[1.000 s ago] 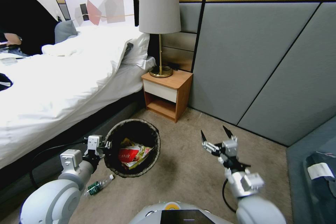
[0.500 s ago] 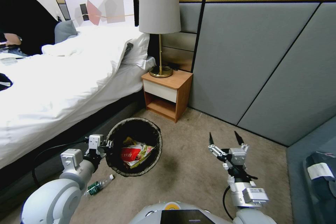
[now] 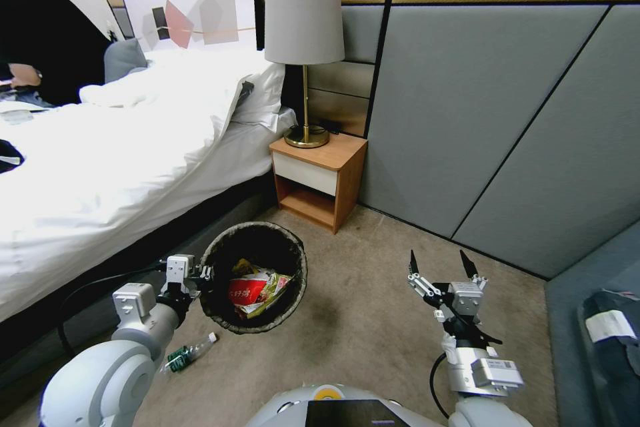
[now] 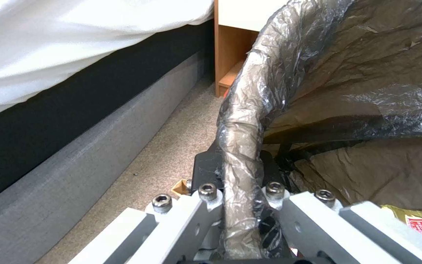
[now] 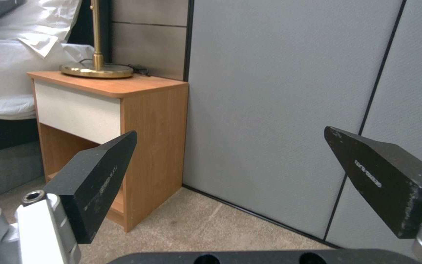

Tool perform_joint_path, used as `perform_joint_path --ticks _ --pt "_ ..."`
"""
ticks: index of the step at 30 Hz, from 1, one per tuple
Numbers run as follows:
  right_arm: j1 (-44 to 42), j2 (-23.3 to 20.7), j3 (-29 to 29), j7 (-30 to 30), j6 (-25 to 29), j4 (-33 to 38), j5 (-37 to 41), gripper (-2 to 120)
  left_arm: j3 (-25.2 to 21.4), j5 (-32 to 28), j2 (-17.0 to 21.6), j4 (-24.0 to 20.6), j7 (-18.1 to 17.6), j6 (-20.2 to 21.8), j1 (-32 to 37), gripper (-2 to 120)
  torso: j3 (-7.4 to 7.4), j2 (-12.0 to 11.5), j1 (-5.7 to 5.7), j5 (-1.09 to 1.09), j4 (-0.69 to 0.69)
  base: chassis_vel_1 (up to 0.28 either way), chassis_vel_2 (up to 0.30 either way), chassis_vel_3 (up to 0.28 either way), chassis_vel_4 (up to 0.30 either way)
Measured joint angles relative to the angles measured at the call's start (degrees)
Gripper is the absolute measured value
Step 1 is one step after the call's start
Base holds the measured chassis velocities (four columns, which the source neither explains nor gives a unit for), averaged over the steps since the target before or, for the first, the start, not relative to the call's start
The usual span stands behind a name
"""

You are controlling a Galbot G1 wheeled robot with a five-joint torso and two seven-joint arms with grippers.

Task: Pick up the trash bin, then pick up the garbage from the floor and place it into the trash bin.

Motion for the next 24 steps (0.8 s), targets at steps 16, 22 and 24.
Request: perform_joint_path --ticks 16,22,24 --pt "0.8 -0.8 0.8 -0.3 -3.2 0.0 3.2 100 0.1 -0.3 0.1 0.0 -0.1 0.0 -0.2 1 0.01 0.0 0.0 0.0 -0.01 0.0 0.0 0.0 0.0" --pt "0.9 -0.7 0.3 -0.3 -3.4 0.0 3.0 100 0.1 -0.4 0.2 0.0 -0.1 0.0 -0.2 1 0.0 0.0 0.0 0.0 0.0 0.0 0.0 0.0 0.0" --pt "1.0 -0.7 0.3 -0.2 -3.5 0.0 3.0 100 0.1 -0.4 0.2 0.0 -0.1 0.0 -0.2 1 0.0 0.0 0.0 0.0 0.0 0.0 0.0 0.0 0.0"
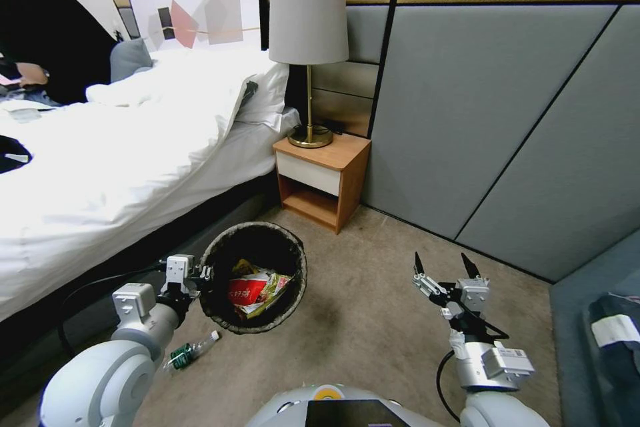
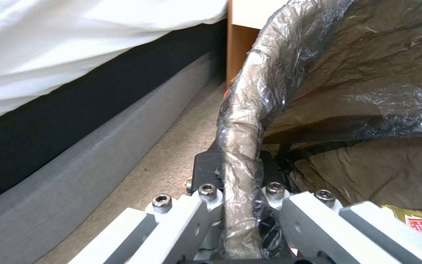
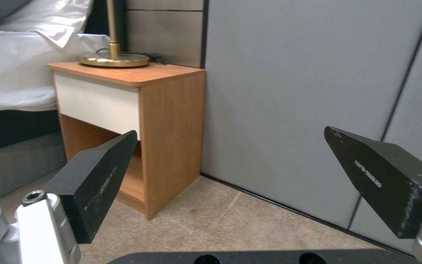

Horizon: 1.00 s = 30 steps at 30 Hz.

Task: Pick up the trash bin, then pick up the garbage from the floor and place it into the trash bin.

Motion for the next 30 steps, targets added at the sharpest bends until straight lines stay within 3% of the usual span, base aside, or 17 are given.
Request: perform_joint_path --ticks 30 --pt "0.3 -0.1 -1.2 0.2 -0.8 0.0 -0.5 100 0.0 -0.6 -0.2 0.0 -0.3 0.0 0.3 1 0.0 0.0 0.0 0.0 0.0 0.022 0.019 0.022 0.019"
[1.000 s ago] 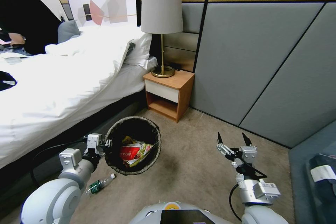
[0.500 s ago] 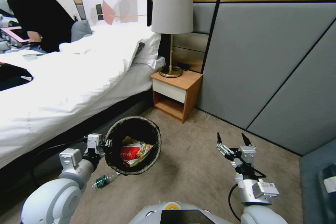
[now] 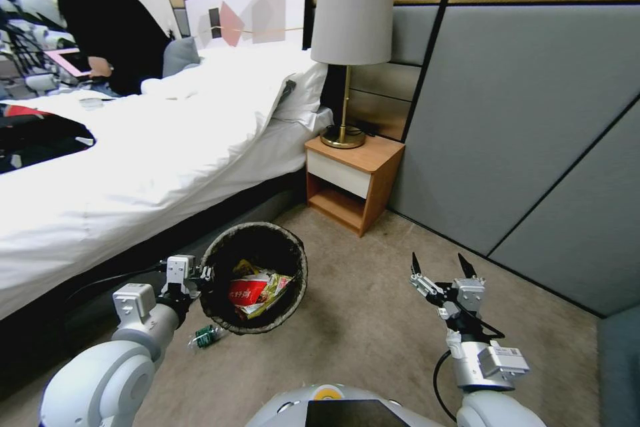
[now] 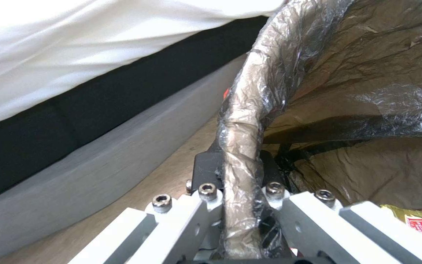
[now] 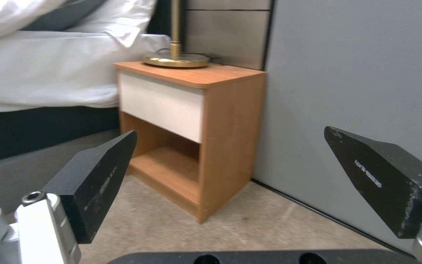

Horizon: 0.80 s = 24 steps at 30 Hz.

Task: Pick up the trash bin, then pick up the garbage from the floor and place it into the trash bin.

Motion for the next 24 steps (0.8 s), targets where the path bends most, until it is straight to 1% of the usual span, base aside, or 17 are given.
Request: perform_joint_path --ticks 14,24 --pt "0.2 -0.4 -0.3 0.2 -0.4 0.0 0.0 100 0.1 -0.5 0.0 0.0 -0.6 0.0 0.2 1 0.0 0.0 0.0 0.0 0.0 0.056 0.048 0.063 0.066" --pt "0.4 -0.2 -0.8 0.3 -0.4 0.0 -0.1 100 0.0 -0.6 -0.2 0.0 -0.6 0.0 0.3 1 0.0 0.0 0.0 0.0 0.0 0.066 0.083 0.076 0.069"
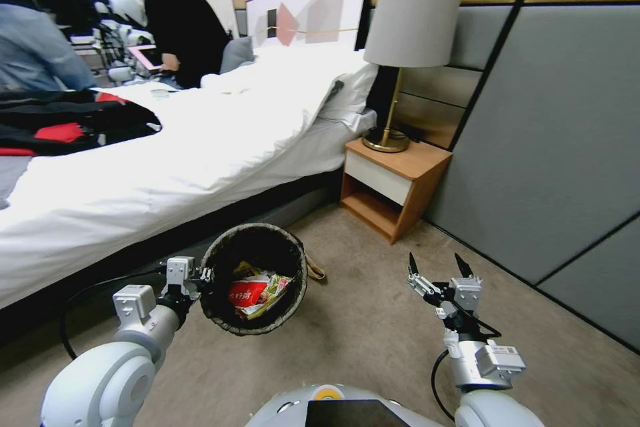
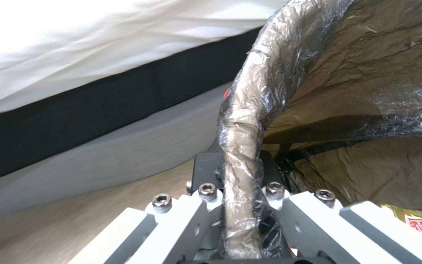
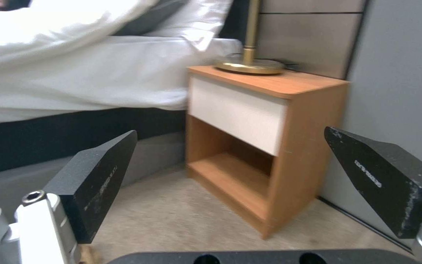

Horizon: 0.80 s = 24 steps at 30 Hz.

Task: Pick up the trash bin, then pick up the garbage from the floor and place it into the trash bin.

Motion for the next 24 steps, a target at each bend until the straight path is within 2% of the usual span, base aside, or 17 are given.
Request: perform_joint_path --ticks 24 --pt "0.3 0.2 -1.2 0.2 -0.7 0.0 -0.1 100 -0.2 0.0 -0.1 0.0 -0.1 0.0 0.1 1 0.0 0.0 0.0 0.0 0.01 0.089 0.087 0.082 0.091"
